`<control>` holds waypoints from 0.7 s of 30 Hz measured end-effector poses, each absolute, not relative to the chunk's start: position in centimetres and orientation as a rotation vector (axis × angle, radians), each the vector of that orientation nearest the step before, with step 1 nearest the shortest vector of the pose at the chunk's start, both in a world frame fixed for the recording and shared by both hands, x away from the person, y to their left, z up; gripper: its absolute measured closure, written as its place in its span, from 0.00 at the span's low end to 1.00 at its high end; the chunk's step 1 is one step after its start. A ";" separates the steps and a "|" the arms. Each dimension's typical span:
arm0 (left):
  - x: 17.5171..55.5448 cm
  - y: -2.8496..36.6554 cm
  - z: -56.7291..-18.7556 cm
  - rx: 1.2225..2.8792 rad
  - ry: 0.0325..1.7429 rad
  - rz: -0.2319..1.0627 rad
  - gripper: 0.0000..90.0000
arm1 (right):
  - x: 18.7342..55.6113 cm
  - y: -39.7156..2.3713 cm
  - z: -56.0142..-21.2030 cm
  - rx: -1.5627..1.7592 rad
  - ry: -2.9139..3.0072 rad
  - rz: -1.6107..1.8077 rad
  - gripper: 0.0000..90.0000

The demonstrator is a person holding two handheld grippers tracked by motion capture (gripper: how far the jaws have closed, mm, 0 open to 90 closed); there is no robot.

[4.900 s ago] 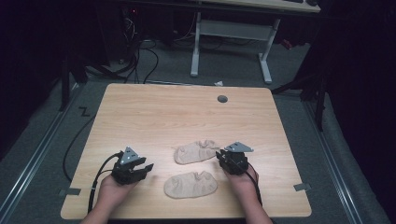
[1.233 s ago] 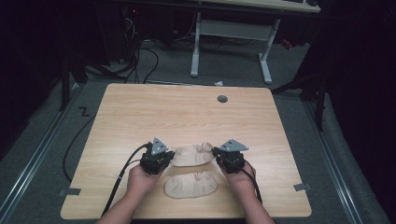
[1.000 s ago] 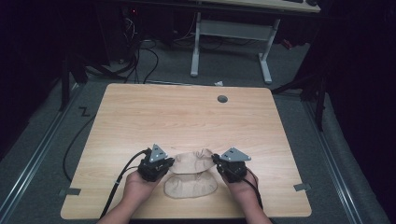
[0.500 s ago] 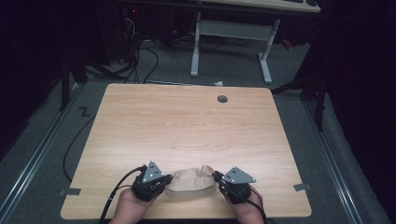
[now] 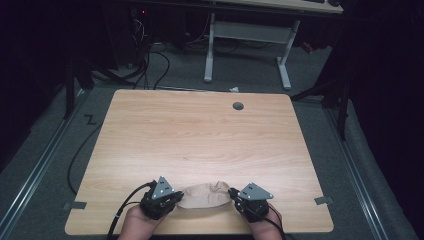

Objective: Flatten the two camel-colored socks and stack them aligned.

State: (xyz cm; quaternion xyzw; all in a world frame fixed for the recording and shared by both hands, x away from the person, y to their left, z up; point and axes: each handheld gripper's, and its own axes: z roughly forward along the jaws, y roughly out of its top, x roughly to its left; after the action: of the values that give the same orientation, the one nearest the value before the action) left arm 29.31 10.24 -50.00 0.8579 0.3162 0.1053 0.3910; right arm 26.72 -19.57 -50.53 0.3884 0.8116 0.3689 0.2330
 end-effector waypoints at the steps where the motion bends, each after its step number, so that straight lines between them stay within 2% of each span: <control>1: 29.3 10.2 -50.0 2.180 0.803 0.268 0.96 | 26.7 -19.6 -50.5 1.067 2.230 1.013 0.94; 10: 29.9 9.8 -51.7 2.285 0.810 0.283 0.95 | 27.1 -18.8 -52.3 1.083 2.329 0.912 0.94; 21: 31.1 9.8 -52.0 2.269 0.815 0.313 0.91 | 27.1 -18.7 -52.4 1.092 2.329 0.915 0.93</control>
State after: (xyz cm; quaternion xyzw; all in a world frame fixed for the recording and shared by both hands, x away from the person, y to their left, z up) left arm 31.06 9.76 -51.98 0.8750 0.3143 0.1206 0.3479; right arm 27.05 -18.66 -52.37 0.3915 0.8350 0.3282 0.2043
